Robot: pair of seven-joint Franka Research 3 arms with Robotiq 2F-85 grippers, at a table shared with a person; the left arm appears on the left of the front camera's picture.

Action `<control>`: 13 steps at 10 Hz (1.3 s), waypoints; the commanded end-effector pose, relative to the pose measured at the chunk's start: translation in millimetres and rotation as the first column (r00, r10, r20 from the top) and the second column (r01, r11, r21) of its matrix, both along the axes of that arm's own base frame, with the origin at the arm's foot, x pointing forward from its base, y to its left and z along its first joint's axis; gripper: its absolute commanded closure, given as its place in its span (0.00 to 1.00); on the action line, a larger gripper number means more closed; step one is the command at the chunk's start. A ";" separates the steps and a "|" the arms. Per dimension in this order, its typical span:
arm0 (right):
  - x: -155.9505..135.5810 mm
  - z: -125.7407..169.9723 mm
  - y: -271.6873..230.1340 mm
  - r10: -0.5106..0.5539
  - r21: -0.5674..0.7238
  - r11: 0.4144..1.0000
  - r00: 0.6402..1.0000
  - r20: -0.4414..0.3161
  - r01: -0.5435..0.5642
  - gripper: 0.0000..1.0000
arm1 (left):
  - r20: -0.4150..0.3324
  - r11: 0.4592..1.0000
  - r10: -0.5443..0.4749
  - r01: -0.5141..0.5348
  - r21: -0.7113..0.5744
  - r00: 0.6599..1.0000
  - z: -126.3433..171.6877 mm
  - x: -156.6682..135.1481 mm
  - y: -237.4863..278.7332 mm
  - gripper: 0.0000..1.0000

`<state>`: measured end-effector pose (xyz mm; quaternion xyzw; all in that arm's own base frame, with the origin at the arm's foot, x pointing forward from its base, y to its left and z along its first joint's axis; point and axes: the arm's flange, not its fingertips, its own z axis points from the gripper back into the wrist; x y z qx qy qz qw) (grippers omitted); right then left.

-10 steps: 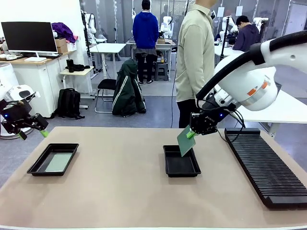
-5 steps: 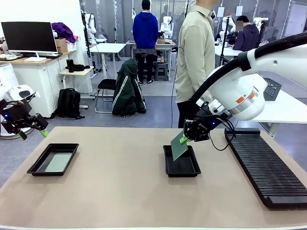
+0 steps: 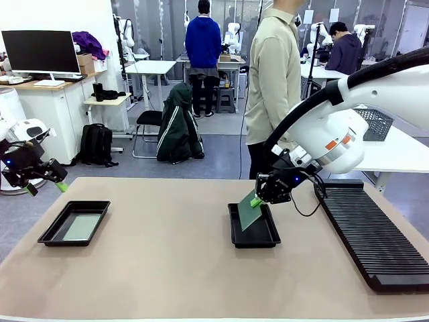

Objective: Inspect and transfer BCBs to ESD trays.
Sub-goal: Pick up the Blank PCB from the PCB Rack and place it in the right ESD tray.

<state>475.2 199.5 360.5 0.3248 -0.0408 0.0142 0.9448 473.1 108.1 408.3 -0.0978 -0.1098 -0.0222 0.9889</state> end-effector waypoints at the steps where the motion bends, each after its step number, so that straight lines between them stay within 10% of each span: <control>1: 8.1 -14.1 0.1 -0.011 0.038 0.999 1.000 0.018 0.010 0.98 | 0.006 1.000 0.008 -0.008 -0.005 1.000 -0.7 -1.0 0.1 0.00; 13: 16.1 -72.6 -10.0 -0.038 0.109 0.993 0.999 -0.009 0.038 0.98 | 0.006 1.000 0.008 -0.008 -0.005 1.000 -0.7 -1.0 0.1 0.00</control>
